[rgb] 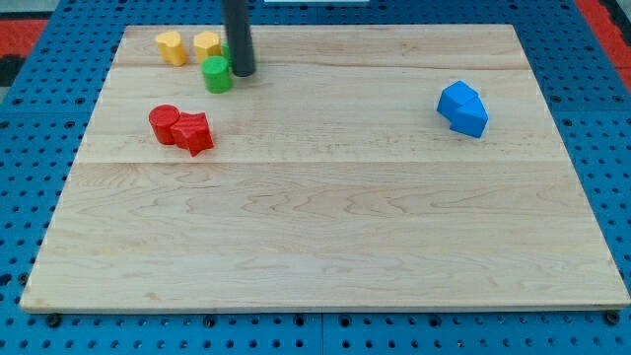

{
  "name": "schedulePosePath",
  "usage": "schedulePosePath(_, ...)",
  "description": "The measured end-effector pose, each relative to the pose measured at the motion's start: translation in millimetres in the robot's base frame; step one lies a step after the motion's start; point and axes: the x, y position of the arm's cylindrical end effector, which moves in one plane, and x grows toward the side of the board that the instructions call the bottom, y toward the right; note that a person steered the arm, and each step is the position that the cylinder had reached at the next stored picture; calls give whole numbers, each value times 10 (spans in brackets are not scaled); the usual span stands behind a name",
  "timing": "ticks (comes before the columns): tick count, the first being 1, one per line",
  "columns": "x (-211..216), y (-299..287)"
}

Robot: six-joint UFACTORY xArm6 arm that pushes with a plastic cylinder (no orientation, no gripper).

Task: Slide the green circle between the yellow hexagon and yellow heart

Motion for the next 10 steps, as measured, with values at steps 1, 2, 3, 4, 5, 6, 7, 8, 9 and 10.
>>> schedulePosePath(1,135,-38)
schedulePosePath(2,348,139)
schedulePosePath(3,333,-211)
schedulePosePath(4,332,-576)
schedulePosePath(5,557,-668)
schedulePosePath(6,193,-928)
schedulePosePath(7,24,-811)
schedulePosePath(8,36,-785)
schedulePosePath(9,66,-785)
schedulePosePath(10,150,-785)
